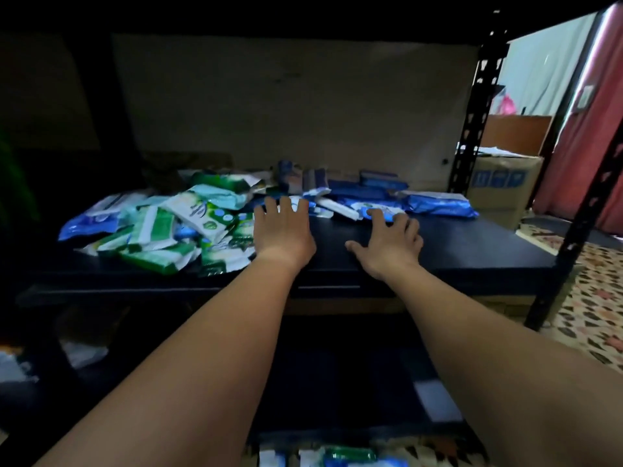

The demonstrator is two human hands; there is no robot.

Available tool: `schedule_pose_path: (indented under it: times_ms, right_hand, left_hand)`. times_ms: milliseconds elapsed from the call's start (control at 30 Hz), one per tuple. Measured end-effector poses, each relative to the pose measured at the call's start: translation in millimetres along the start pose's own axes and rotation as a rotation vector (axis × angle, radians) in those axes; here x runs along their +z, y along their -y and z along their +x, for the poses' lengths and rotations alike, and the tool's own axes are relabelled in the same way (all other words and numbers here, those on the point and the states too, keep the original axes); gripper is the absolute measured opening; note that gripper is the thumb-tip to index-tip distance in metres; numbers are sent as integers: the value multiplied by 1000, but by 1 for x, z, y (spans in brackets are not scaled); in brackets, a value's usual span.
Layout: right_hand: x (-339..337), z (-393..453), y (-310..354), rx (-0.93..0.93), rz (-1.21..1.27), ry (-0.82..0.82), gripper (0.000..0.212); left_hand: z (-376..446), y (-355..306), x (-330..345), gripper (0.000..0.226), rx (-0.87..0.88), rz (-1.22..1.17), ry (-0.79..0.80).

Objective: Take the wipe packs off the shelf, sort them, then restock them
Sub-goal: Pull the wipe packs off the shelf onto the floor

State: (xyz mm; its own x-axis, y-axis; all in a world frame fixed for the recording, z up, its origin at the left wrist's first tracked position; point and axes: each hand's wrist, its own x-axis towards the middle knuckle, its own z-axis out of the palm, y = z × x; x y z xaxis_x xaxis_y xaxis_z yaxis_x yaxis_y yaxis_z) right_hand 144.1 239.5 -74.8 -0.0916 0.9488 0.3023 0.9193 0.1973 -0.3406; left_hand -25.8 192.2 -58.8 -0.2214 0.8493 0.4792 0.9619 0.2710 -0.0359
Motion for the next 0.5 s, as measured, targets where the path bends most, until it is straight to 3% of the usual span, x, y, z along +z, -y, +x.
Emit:
schedule_pose_path:
  times_ms: [167,333,500]
  right_hand:
    - [18,53,-1,37,55,115,88]
    - [33,89,-4,-75,35,41,78]
    - [39,119,1,-43,-54,105,64]
  left_hand:
    - [42,-34,28,67,-121,-81,169]
    - [75,-35,53,73,-252,-151,199]
    - [97,-26,67,64,-304,-185,155]
